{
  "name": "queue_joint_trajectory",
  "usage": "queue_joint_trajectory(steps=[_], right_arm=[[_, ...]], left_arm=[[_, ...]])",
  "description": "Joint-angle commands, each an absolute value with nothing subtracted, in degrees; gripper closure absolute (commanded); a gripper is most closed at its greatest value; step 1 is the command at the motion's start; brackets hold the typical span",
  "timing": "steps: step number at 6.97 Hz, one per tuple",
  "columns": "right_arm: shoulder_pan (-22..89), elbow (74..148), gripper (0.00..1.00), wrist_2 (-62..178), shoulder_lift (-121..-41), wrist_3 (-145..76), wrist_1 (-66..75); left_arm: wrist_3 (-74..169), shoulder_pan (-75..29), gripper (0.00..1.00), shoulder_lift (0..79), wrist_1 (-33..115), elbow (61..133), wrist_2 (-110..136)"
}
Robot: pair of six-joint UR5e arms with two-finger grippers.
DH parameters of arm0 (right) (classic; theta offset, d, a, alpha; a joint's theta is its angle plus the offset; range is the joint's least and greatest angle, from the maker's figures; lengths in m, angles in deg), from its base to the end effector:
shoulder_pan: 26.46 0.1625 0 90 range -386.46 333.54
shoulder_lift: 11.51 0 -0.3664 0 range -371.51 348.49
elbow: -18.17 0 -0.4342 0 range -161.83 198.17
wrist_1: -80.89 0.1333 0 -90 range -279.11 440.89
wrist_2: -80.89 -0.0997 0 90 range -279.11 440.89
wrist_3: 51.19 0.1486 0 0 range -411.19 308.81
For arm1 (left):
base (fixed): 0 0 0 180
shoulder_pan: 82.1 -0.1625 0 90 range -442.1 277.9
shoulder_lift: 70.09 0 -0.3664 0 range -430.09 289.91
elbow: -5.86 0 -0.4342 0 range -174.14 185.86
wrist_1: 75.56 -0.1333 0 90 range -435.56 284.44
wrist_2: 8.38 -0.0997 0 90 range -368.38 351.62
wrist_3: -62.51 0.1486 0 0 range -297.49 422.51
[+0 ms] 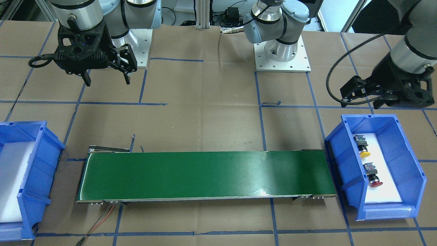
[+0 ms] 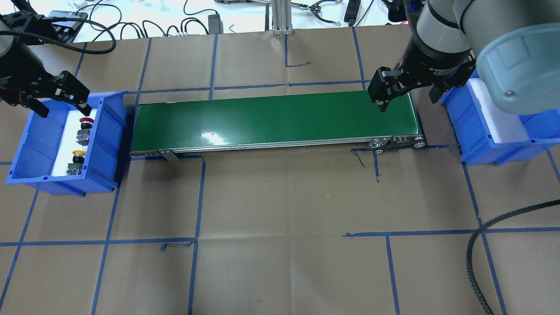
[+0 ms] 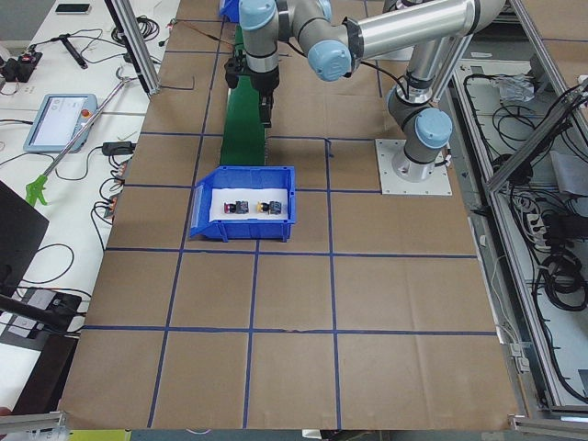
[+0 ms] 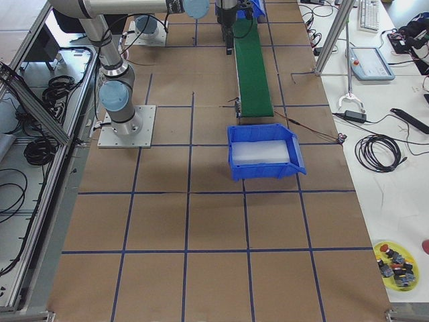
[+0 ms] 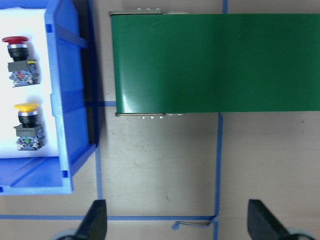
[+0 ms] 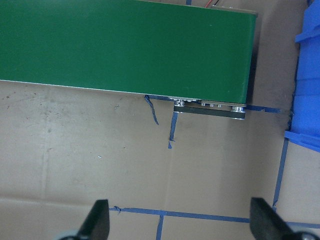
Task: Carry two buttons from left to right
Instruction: 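Move the left gripper into the bin and grasp the yellow button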
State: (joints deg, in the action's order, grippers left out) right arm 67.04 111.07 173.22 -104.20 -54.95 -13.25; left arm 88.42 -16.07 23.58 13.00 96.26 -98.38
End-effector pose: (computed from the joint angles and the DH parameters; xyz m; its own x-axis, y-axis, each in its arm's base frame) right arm 0.1592 -0.5179 0.3856 -0.9913 -0.1234 0.0450 -0.1262 0.9898 -0.0657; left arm 0.1014 -0.5561 0.3443 -0.9992 0.0334 0.0201 0.0342 0.9986 0.0413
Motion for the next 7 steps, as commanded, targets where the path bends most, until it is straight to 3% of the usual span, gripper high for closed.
queue_joint_trajectory(steps=[1,7], right_arm=[[67.0,110.9,0.0,173.4,-104.2,-55.0,-13.5],[67.0,110.9,0.0,173.4,-104.2,-55.0,-13.6]], left_arm=[[96.0,-23.5,0.0,27.0,10.7,94.8,-98.4],[98.7,-25.9,0.01,31.7,-7.4,103.8,-98.2]])
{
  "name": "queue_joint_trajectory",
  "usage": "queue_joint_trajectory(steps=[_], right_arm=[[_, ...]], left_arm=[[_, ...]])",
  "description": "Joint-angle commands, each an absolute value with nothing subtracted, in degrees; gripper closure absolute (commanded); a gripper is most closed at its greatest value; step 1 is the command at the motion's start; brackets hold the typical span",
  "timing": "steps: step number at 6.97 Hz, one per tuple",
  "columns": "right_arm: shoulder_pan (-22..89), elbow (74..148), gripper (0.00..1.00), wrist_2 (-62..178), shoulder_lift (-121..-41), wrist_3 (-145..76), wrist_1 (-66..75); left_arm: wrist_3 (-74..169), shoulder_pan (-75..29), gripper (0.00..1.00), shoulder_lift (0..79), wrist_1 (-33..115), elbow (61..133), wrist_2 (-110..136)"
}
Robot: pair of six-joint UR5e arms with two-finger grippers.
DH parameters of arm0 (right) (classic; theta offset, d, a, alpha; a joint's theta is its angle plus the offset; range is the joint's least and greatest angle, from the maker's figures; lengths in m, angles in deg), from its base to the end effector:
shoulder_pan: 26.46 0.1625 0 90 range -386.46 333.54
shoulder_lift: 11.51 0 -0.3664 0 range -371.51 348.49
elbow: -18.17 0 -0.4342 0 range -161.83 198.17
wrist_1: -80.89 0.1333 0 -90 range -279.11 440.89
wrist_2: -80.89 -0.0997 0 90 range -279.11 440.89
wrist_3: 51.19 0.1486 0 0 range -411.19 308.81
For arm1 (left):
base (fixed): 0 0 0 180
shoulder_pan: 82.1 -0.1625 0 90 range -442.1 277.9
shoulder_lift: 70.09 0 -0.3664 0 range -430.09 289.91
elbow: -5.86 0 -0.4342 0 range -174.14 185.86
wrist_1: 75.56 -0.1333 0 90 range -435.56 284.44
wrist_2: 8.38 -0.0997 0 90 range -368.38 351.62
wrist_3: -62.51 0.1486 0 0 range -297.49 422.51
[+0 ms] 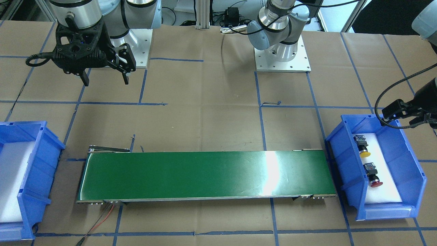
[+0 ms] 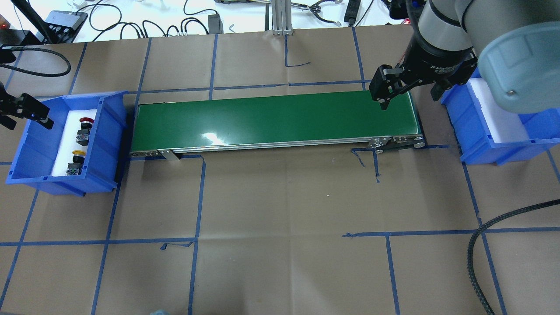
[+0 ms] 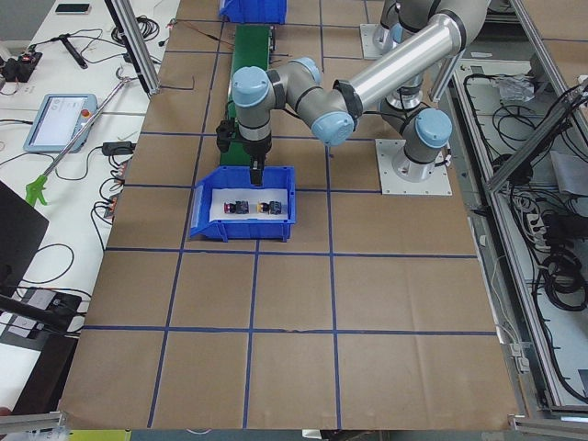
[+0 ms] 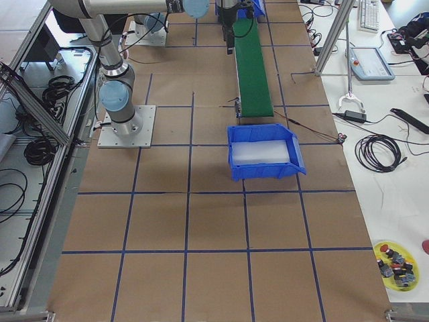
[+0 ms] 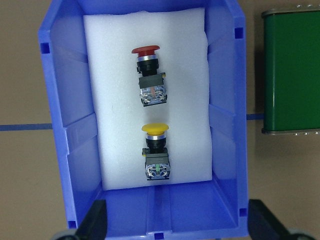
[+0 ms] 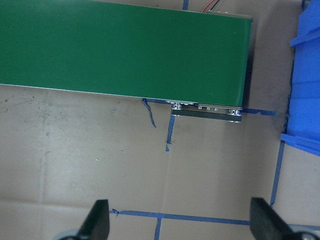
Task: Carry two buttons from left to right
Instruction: 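Move the left gripper into the bin and grasp the yellow button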
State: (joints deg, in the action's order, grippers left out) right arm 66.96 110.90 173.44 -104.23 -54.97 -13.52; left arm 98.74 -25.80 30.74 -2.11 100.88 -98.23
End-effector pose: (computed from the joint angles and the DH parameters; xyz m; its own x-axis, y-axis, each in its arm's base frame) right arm 0.1579 -0.5191 0.3880 -0.9913 -0.1217 0.0493 -0.1251 0.9894 -0.0736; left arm 0.2151 -0.5634 0.2564 -0.9990 0.0441 -0.0051 0.0442 0.9990 -0.0114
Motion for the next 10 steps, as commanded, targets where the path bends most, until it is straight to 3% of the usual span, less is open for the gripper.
queue_joint_trajectory(steps=[1,6,10], right_arm=[[67.0,110.9,0.0,173.4,-104.4,-55.0,-13.6],[67.0,110.9,0.0,173.4,-104.6,-54.8,-13.6],[67.0,110.9,0.0,173.4,-104.7,-54.8,-13.6]], left_arm=[[98.7,-25.9,0.01,32.6,-10.6,105.4,-98.2],[98.6,-26.0,0.01,36.7,-26.2,115.6,-98.1],[98.6,-26.1,0.01,39.1,-27.8,116.0,-98.2]])
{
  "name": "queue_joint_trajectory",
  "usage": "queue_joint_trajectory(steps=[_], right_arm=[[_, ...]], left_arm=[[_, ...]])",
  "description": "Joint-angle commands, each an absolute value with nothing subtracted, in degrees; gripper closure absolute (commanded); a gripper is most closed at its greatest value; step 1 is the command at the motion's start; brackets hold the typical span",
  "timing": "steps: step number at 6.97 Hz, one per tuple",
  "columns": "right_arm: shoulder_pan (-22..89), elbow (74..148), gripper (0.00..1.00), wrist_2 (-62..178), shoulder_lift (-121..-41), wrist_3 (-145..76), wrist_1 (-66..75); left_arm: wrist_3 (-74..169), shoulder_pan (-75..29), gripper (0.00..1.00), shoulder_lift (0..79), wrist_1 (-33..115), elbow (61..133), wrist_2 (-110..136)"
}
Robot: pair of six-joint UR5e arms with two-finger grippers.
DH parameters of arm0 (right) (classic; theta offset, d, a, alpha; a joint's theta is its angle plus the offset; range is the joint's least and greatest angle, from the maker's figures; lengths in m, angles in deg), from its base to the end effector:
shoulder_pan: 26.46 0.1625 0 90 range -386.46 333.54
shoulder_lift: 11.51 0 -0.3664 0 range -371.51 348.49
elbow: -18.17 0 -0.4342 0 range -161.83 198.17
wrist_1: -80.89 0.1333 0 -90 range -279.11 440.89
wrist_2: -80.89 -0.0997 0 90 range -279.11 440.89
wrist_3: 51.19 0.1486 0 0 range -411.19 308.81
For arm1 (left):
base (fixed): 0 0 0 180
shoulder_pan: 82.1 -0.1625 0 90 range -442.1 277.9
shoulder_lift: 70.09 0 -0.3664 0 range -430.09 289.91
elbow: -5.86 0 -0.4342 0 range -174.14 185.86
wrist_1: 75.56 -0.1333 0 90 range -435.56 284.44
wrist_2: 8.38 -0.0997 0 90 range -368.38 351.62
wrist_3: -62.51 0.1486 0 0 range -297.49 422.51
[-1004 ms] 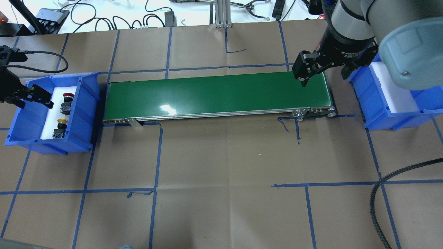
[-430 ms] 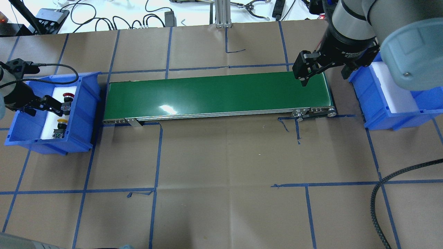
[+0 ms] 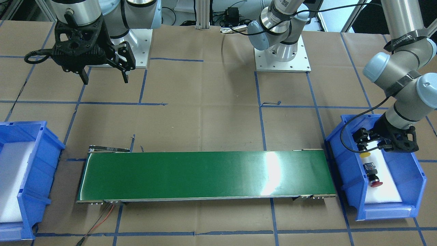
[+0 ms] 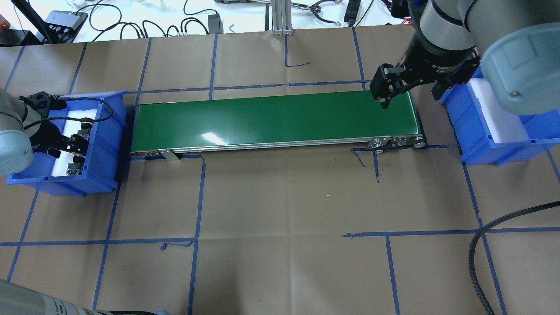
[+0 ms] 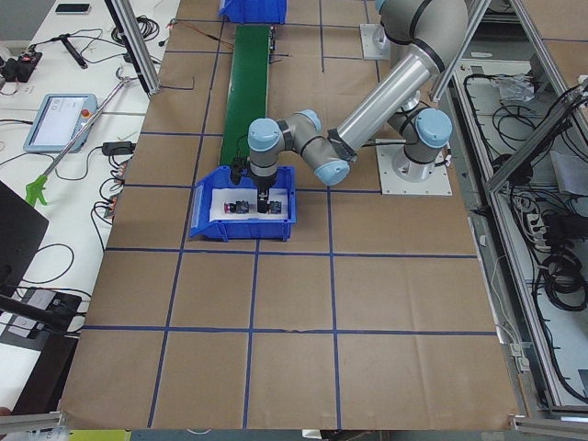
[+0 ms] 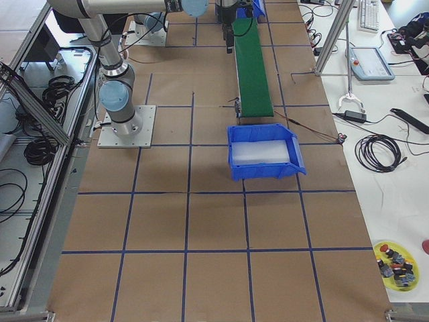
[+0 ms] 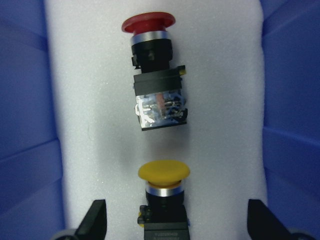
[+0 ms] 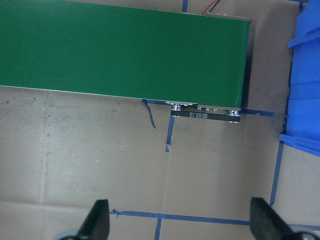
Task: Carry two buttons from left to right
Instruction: 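Lift the yellow button out of the bin with the left gripper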
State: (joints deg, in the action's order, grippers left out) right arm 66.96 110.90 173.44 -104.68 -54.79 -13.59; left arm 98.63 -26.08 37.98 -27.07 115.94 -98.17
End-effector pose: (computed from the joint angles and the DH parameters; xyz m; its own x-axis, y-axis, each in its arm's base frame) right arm 0.1578 -0.5175 0.3923 -0.9918 -0.1181 0.0496 -0.1219 0.9891 -0.0828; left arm 0.2039 -0.5419 0.1001 -0.9988 0.0366 -0.0316 0.0382 0.9980 -0.0495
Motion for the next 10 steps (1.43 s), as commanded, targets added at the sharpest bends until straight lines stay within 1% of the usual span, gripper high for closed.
queue_joint_trajectory(steps=[1,5,6,7,8,9,10], right_arm=[[67.0,110.9,0.0,173.4,-104.8,-54.8,-13.6],[67.0,110.8,0.0,173.4,-104.8,-54.7,-13.6],[67.0,110.6,0.0,173.4,-104.7,-54.7,-13.6],[67.0,110.4,0.0,173.4,-104.7,-54.7,-13.6],[67.0,109.8,0.0,173.5,-104.3,-54.7,-13.6],[67.0,109.2,0.0,173.6,-104.1,-54.7,-13.6],[67.1,108.5,0.0,173.6,-103.8,-54.7,-13.5]], left_arm=[[98.6,-26.1,0.01,39.4,-28.2,116.1,-98.3],[98.6,-26.1,0.01,41.1,-29.7,116.3,-98.5],[98.5,-26.3,0.11,40.8,-29.5,116.3,-99.0],[98.5,-28.0,0.4,40.4,-29.0,116.3,-98.8],[98.5,-28.8,0.67,40.3,-28.7,116.3,-98.6],[98.5,-28.8,0.84,40.1,-28.7,116.4,-98.5],[98.5,-28.8,0.91,40.1,-28.7,116.4,-98.4]])
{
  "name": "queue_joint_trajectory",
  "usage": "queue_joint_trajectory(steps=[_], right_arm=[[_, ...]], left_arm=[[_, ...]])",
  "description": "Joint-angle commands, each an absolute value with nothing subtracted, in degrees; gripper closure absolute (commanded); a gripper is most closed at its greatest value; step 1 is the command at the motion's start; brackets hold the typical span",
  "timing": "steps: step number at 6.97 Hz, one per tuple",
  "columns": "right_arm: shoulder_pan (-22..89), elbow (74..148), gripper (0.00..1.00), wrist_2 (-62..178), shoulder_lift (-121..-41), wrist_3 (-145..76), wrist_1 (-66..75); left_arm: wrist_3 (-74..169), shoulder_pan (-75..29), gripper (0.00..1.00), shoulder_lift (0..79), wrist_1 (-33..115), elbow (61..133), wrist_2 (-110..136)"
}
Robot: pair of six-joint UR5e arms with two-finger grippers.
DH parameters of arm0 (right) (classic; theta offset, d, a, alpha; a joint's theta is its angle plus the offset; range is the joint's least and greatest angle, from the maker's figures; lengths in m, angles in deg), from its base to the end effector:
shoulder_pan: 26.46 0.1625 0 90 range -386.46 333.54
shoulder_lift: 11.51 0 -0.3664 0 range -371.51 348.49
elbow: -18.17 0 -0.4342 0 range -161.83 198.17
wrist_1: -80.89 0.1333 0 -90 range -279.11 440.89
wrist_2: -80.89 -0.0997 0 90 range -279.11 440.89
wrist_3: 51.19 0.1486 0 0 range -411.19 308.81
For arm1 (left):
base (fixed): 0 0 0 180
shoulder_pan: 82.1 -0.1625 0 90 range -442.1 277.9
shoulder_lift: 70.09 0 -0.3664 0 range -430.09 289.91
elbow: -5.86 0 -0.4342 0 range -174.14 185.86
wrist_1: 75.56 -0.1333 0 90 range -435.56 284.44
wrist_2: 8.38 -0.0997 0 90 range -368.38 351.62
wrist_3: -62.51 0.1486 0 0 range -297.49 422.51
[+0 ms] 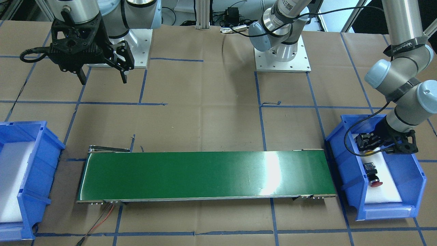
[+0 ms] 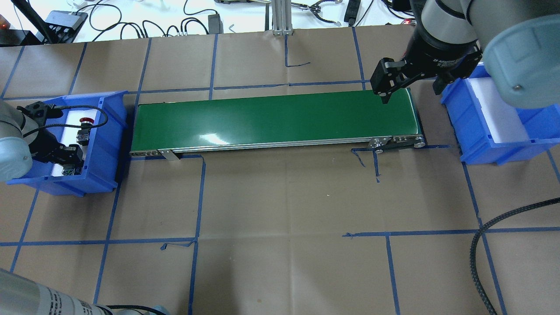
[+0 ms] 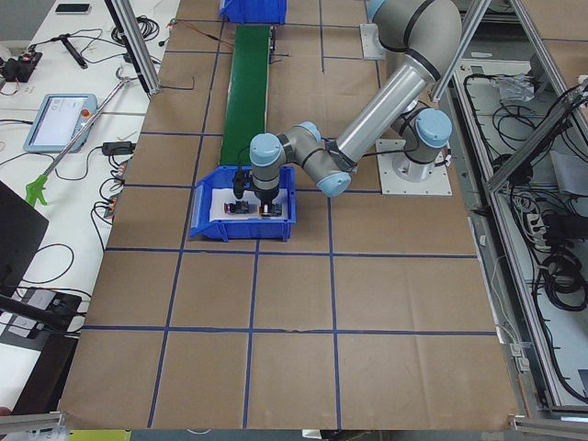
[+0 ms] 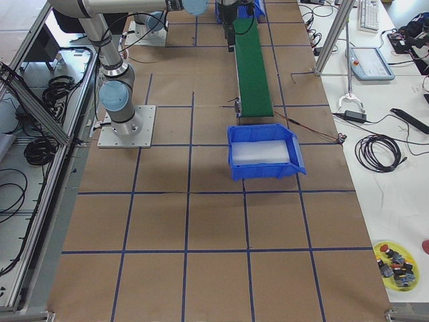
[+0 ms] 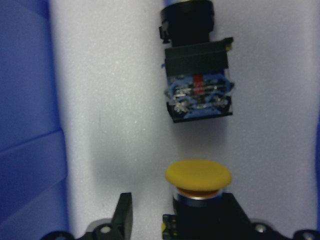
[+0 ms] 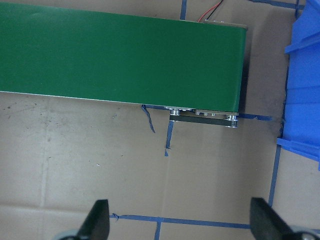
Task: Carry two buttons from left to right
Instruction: 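Lift the yellow button out of the bin with the left gripper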
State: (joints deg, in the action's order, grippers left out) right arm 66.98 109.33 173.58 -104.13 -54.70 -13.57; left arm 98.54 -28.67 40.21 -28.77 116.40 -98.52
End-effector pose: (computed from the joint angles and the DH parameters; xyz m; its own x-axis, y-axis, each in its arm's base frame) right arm 0.1580 -0.5233 0.4022 -0.9919 -0.1158 0.0529 -0.1206 0.9876 -0.1001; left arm 0.2277 -0.5301 0.0778 -0.9996 -0.0099 -0.0263 -0.0090 0.9994 -0.0320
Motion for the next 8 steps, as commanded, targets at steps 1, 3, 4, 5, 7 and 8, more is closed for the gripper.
queue_joint_trajectory(steps=[1,3,4,5,7,8], right_arm=[[67.0,108.5,0.0,173.5,-103.8,-54.7,-13.5],[67.1,108.5,0.0,173.5,-103.8,-54.5,-13.5],[67.1,108.5,0.0,173.5,-103.7,-54.5,-13.5],[67.1,108.6,0.0,173.5,-103.8,-54.5,-13.5],[67.1,108.6,0.0,173.6,-103.7,-54.5,-13.5],[67.1,108.6,0.0,173.6,-103.7,-54.5,-13.5]], left_arm=[[98.5,-28.8,1.0,40.0,-28.7,116.3,-98.2],[98.4,-28.4,1.0,37.8,-27.4,115.1,-95.0],[97.8,-27.9,1.0,35.6,-24.5,114.2,-94.9],[97.7,-27.9,1.0,33.7,-19.2,111.7,-95.0],[97.7,-27.7,1.0,32.0,-6.1,103.1,-95.0],[97.0,-26.6,1.0,32.2,0.0,98.2,-95.0]])
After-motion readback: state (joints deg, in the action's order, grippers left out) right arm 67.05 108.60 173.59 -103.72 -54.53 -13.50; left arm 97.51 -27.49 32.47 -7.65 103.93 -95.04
